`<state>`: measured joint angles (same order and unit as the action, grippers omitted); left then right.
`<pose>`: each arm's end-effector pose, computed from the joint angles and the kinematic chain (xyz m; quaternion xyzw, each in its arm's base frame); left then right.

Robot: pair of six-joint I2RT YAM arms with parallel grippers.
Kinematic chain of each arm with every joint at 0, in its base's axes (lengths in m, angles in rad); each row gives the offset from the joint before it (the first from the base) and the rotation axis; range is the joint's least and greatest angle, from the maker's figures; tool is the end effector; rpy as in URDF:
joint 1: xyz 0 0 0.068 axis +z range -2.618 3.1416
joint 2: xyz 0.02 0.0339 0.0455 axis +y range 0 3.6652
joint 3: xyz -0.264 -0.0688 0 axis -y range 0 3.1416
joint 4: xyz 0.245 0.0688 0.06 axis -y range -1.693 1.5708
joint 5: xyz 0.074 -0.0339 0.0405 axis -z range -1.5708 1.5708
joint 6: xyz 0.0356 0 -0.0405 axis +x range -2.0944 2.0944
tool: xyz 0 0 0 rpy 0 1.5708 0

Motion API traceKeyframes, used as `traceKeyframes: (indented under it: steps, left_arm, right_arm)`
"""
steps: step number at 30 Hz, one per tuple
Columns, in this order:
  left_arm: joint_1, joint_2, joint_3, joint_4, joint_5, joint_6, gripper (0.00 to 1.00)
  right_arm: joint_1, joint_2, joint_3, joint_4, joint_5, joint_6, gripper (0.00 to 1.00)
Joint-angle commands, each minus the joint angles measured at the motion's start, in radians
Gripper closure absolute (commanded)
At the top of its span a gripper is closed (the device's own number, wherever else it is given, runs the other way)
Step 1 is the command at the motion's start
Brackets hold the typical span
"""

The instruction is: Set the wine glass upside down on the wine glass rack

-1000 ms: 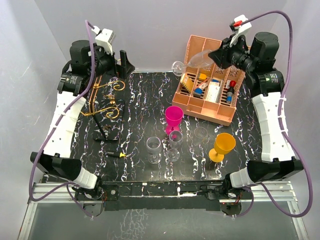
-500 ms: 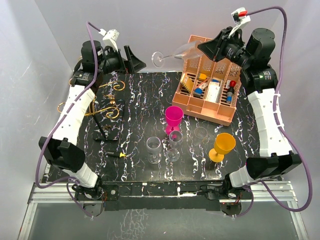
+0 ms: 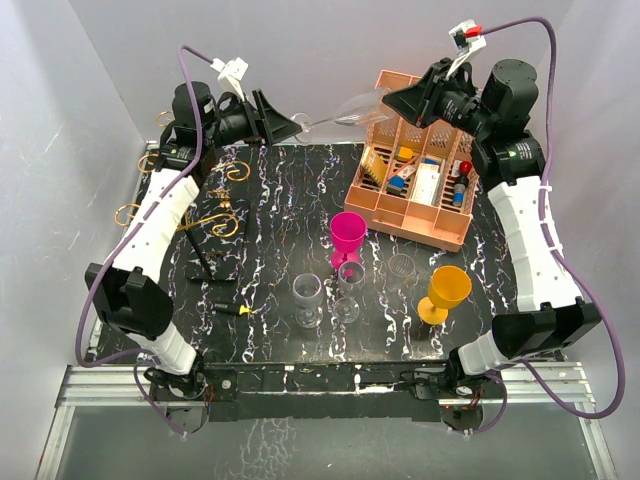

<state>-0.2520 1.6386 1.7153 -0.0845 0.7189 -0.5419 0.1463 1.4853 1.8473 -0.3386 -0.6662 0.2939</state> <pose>0.3606 -0.1170 0.4547 0.1492 0.6933 -0.4852 0.5115 0.3008 0.0666 0.5218 -0.1846 0.6758 0.3706 0.6098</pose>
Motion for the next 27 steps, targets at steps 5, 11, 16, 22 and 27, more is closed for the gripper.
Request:
traceKeyframes:
  steps: [5,11,16,22,27]
  left_arm:
    - [-0.004,0.005,-0.009,0.05,0.036,-0.035,0.61]
    - [-0.003,0.01,-0.011,0.058,0.044,-0.042,0.74]
    - [-0.004,0.012,-0.017,0.066,0.051,-0.051,0.78]
    - [-0.003,0.012,-0.019,0.065,0.049,-0.053,0.84]
    - [-0.003,0.004,-0.01,0.051,0.039,-0.044,1.0]
  right_arm:
    - [0.005,-0.011,0.0,0.098,-0.043,0.018,0.92]
    - [0.007,-0.01,-0.01,0.105,-0.054,0.02,0.92]
    - [0.007,-0.01,-0.014,0.11,-0.056,0.019,0.92]
    - [0.009,-0.01,-0.014,0.112,-0.058,0.018,0.92]
    - [0.009,-0.015,-0.027,0.113,-0.056,0.0,0.92]
